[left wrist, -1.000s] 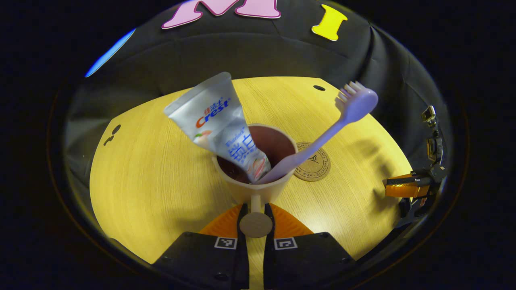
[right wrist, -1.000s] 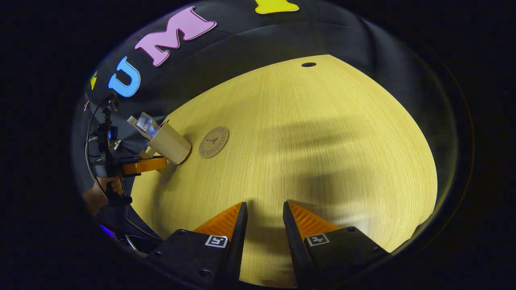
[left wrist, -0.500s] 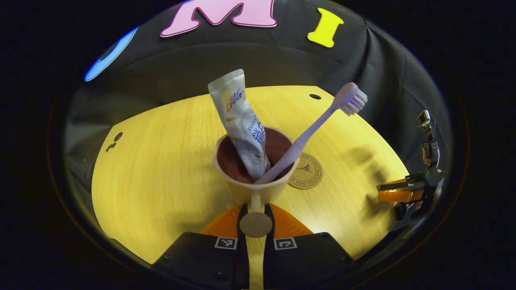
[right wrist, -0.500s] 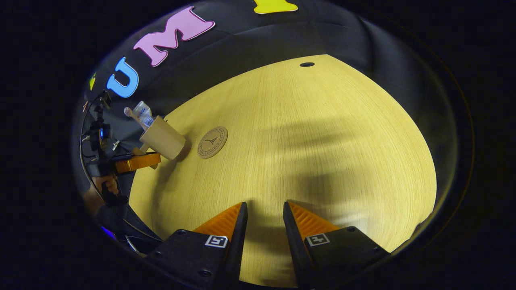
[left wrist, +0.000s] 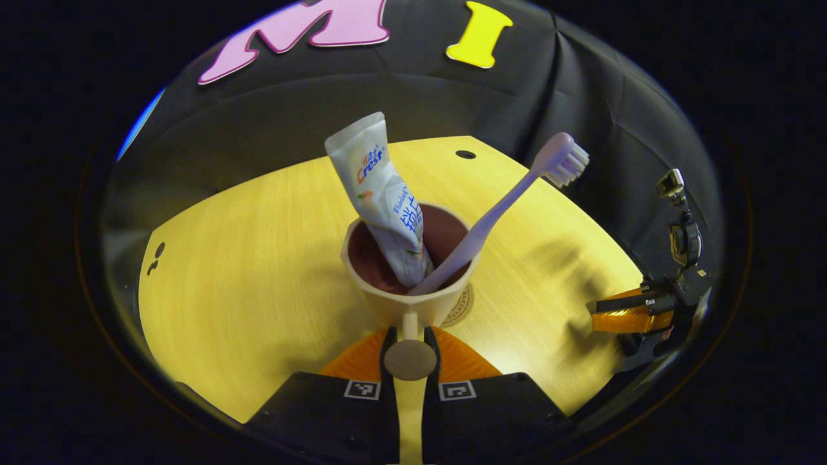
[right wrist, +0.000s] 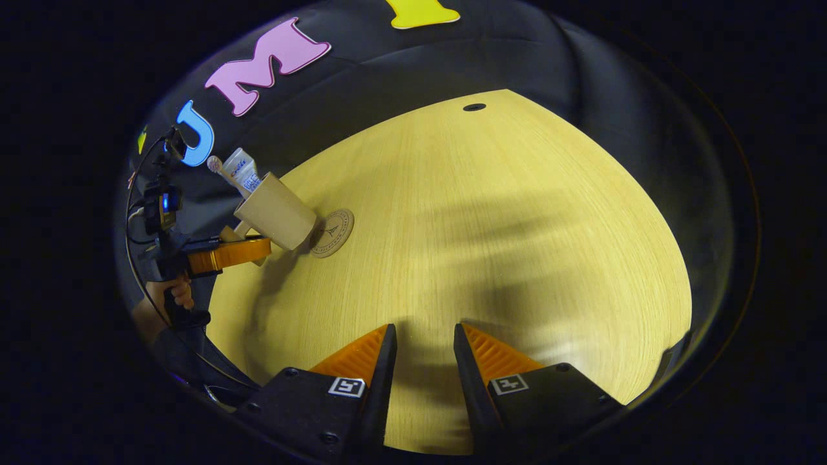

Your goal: Put the toothbrush and toothpaste on the desktop into the cup, then pick up the cup and place it on the coaster on the desktop.

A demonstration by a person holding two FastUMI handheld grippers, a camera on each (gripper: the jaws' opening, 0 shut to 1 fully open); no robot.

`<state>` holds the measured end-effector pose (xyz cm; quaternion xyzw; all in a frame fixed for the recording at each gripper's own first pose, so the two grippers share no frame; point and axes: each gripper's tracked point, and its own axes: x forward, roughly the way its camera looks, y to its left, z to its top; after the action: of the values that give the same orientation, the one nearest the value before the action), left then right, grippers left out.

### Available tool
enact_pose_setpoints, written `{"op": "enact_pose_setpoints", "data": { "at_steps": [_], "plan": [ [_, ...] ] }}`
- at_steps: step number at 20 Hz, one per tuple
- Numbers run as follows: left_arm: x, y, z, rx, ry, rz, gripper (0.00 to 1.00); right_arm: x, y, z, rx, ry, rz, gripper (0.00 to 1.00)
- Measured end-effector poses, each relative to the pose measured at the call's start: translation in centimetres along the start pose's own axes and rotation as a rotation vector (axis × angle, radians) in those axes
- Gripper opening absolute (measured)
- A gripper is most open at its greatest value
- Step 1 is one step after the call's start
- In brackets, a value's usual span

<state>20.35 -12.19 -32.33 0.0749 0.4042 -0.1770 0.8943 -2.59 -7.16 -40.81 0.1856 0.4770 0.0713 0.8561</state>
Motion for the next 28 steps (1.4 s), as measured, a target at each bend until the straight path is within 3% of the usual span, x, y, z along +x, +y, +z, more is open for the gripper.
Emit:
{"op": "enact_pose_setpoints", "data": {
  "at_steps": [4,5,6,7,9,10,11,12,20,25,26,27,28],
  "plan": [
    [1.4,-1.1,0.8,0.03,0.002,-0.014,0.18,-0.7,-1.6,0.0,0.038,-0.015,-0.027,0.55],
    [1.6,-1.3,0.8,0.033,0.005,-0.017,0.18,-0.8,-1.9,-0.2,0.044,-0.017,-0.032,0.39],
    [1.8,-1.3,0.8,0.037,0.009,-0.017,0.18,-0.9,-2.1,-0.3,0.05,-0.017,-0.035,0.39],
    [2.1,-1.4,0.7,0.04,0.013,-0.018,0.18,-1.0,-2.2,-0.3,0.054,-0.018,-0.037,0.55],
    [2.7,-1.5,0.4,0.042,0.024,-0.018,0.18,-1.0,-2.4,-0.4,0.058,-0.019,-0.042,0.55],
    [2.8,-1.4,0.3,0.045,0.029,-0.013,0.18,-1.0,-2.5,-0.4,0.06,-0.02,-0.043,0.39],
    [2.9,-1.4,0.1,0.047,0.034,-0.009,0.18,-1.1,-2.5,-0.5,0.06,-0.02,-0.042,0.39],
    [3.0,-1.4,0.1,0.049,0.039,-0.008,0.18,-1.1,-2.5,-0.6,0.059,-0.02,-0.043,0.55],
    [3.3,-1.4,0.0,0.044,0.041,-0.011,0.19,-0.7,-2.6,-0.6,0.062,-0.014,-0.045,0.55],
    [3.2,-0.7,-0.3,0.056,0.034,-0.01,0.29,-0.5,-2.4,-0.4,0.062,-0.016,-0.044,0.55],
    [3.1,-0.5,-0.3,0.058,0.025,-0.004,0.41,-0.5,-2.4,-0.3,0.061,-0.018,-0.043,0.55],
    [3.1,-0.6,-0.1,0.057,0.018,-0.005,0.39,-0.4,-2.3,-0.1,0.062,-0.02,-0.041,0.55],
    [3.0,-0.6,-0.2,0.056,0.015,-0.004,0.48,-0.5,-2.1,0.0,0.063,-0.021,-0.04,0.55]
  ]
}}
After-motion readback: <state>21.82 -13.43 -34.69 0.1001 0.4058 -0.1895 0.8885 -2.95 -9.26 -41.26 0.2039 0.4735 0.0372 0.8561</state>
